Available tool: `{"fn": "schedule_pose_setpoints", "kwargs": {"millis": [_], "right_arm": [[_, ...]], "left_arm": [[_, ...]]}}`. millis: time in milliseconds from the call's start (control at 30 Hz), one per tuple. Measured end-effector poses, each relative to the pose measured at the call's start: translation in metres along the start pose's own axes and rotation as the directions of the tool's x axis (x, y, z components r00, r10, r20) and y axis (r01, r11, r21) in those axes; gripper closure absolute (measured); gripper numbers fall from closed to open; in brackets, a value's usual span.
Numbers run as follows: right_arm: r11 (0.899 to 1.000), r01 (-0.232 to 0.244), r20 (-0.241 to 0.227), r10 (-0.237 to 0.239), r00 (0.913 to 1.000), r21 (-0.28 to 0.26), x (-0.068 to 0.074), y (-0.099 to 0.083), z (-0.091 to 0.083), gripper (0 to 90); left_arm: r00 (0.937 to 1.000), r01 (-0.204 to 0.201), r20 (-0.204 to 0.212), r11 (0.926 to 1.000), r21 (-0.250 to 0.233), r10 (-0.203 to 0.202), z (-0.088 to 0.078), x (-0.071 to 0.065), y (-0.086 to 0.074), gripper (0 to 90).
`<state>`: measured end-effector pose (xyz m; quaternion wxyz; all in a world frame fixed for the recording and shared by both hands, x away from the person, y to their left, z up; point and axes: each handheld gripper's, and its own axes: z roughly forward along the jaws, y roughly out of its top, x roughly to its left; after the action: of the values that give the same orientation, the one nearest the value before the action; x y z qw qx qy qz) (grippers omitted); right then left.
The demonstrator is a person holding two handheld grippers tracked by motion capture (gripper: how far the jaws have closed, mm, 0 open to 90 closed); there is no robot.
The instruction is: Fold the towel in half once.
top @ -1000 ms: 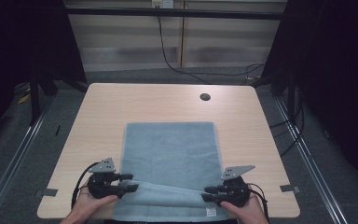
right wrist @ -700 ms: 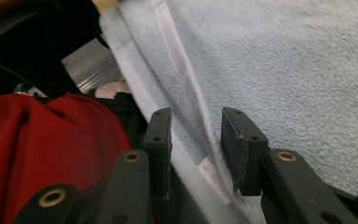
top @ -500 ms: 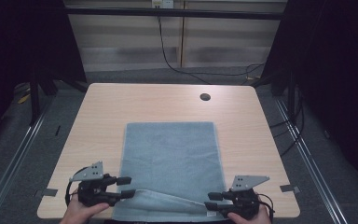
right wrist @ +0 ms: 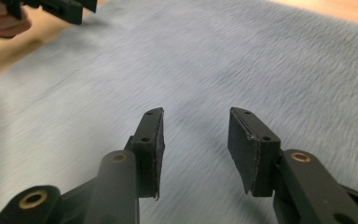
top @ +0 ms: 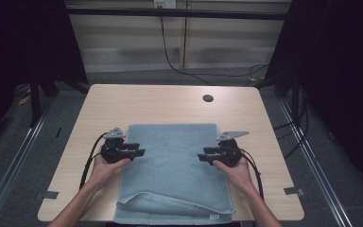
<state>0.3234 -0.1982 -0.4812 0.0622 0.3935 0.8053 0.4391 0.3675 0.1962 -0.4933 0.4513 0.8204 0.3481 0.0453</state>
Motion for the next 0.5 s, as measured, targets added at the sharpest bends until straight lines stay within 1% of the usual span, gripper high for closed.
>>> {"fn": "schedule_pose_setpoints", "kwargs": {"millis": [33,67,100,133,167,200,233,267,333,367,400,467,500], "right_arm": [[1.000,-0.001,0.022,0.001,0.9998,0.001,-0.003,0.003,0.006,55.1],[1.000,-0.017,0.045,0.017,0.9989,-0.004,-0.006,0.004,0.011,54.4],[0.999,-0.045,0.073,0.047,0.9962,-0.025,-0.008,0.003,0.015,53.7],[0.997,-0.065,0.089,0.067,0.9938,-0.030,-0.010,0.000,0.019,53.6],[0.998,-0.057,0.087,0.057,0.9946,-0.006,-0.010,-0.003,0.024,53.5],[0.999,-0.045,0.097,0.041,0.9944,0.030,-0.008,-0.006,0.029,53.5],[0.999,-0.034,0.103,0.032,0.9942,0.020,-0.005,-0.009,0.029,53.0],[0.999,-0.034,0.097,0.031,0.9948,0.026,-0.003,-0.010,0.028,53.0],[0.998,-0.033,0.090,0.028,0.9955,0.048,0.000,-0.010,0.026,53.3],[0.998,-0.038,0.088,0.032,0.9956,0.058,0.002,-0.010,0.024,53.3],[0.997,-0.046,0.092,0.041,0.9949,0.056,0.005,-0.012,0.023,53.2],[0.998,-0.031,0.095,0.026,0.9951,0.058,0.009,-0.015,0.021,53.2],[0.998,-0.032,0.087,0.027,0.9958,0.059,0.010,-0.017,0.019,53.2]], "left_arm": [[1.0000,-0.005,-0.006,0.9997,0.023,0.005,0.003,0.004,-0.002,56.7],[0.9996,-0.019,-0.019,0.9980,0.061,0.020,0.007,0.006,-0.006,55.4],[0.9987,-0.048,-0.013,0.9980,0.041,0.049,0.007,0.008,-0.010,55.5],[0.9987,-0.049,-0.008,0.9982,0.034,0.050,0.005,0.008,-0.012,55.9],[0.9988,-0.048,-0.009,0.9977,0.048,0.049,0.002,0.008,-0.013,56.5],[0.9979,-0.062,-0.015,0.9962,0.061,0.063,0.000,0.006,-0.013,57.6],[0.9974,-0.069,-0.017,0.9960,0.057,0.070,-0.001,0.003,-0.016,57.6],[0.9976,-0.067,-0.016,0.9968,0.044,0.068,-0.002,0.000,-0.019,57.3],[0.9961,-0.087,-0.012,0.9950,0.047,0.088,-0.005,-0.004,-0.023,56.5],[0.9966,-0.081,-0.005,0.9955,0.049,0.082,-0.007,-0.006,-0.024,56.5],[0.9966,-0.081,-0.005,0.9955,0.049,0.082,-0.007,-0.006,-0.024,56.5],[0.9974,-0.073,0.001,0.9966,0.040,0.073,-0.010,-0.010,-0.029,56.5],[0.9973,-0.073,-0.001,0.9967,0.036,0.073,-0.010,-0.011,-0.030,56.4]]}}
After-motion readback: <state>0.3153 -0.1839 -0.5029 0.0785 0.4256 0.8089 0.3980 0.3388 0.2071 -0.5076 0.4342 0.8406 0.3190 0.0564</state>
